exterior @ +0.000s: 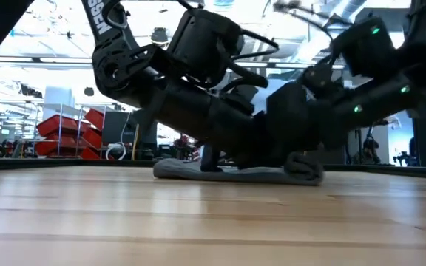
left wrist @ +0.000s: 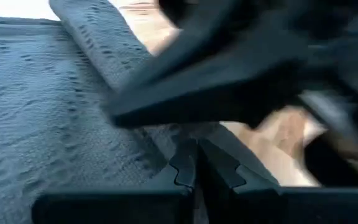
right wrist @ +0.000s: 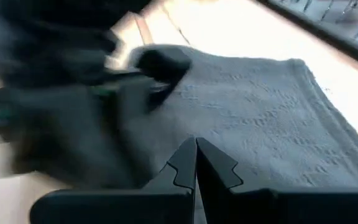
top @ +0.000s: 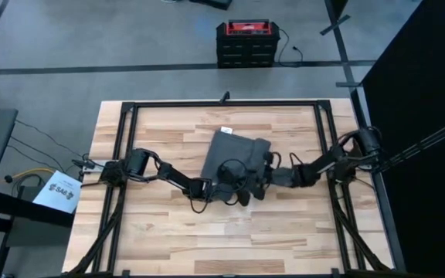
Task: Roll towel
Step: Roll the gray towel
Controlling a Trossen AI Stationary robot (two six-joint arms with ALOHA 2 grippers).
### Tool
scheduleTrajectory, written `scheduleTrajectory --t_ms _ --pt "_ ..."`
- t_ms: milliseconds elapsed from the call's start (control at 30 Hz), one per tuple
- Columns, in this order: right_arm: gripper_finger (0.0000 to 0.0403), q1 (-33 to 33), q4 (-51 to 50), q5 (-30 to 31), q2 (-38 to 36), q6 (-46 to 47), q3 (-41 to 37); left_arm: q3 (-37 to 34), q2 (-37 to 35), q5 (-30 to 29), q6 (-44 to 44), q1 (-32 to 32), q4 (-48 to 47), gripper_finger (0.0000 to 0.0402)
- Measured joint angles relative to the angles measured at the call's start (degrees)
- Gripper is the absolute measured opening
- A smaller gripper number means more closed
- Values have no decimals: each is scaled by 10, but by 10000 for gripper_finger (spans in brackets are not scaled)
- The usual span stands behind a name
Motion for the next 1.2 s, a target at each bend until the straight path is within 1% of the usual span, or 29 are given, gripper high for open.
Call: scheduleTrajectory --t_ms 100,233,300,367,433,500,600,733,800,967,1067,1200 --pt "0 -20 67 -15 20 -22 -24 17 5 7 2 -8 -15 0" --pt "0 -51 236 -63 35 -27 -113 25 7 7 16 -14 -34 0" --pt "0 -75 309 -121 34 -32 -156 26 7 7 17 -15 -38 0" --pt "0 -97 331 -177 35 -27 -172 26 7 7 18 -15 -39 0" --pt "0 -111 311 -196 34 -20 -162 25 7 14 25 -15 -32 0" --pt "0 -114 261 -201 35 -26 -141 26 7 26 28 -16 -26 0" --pt "0 -112 212 -202 35 -43 -113 38 8 39 30 -16 -47 0" --pt "0 -106 177 -146 34 -36 -117 50 9 41 44 -16 -69 0" --pt "0 -97 166 -130 34 -28 -123 55 11 46 53 -16 -69 0" --pt "0 -84 136 -113 33 -7 -122 69 10 62 81 -10 -71 0" --pt "0 -83 134 -112 33 -9 -122 69 -7 73 107 -6 -82 0" --pt "0 -83 130 -112 33 -9 -123 67 -49 74 188 7 -152 0"
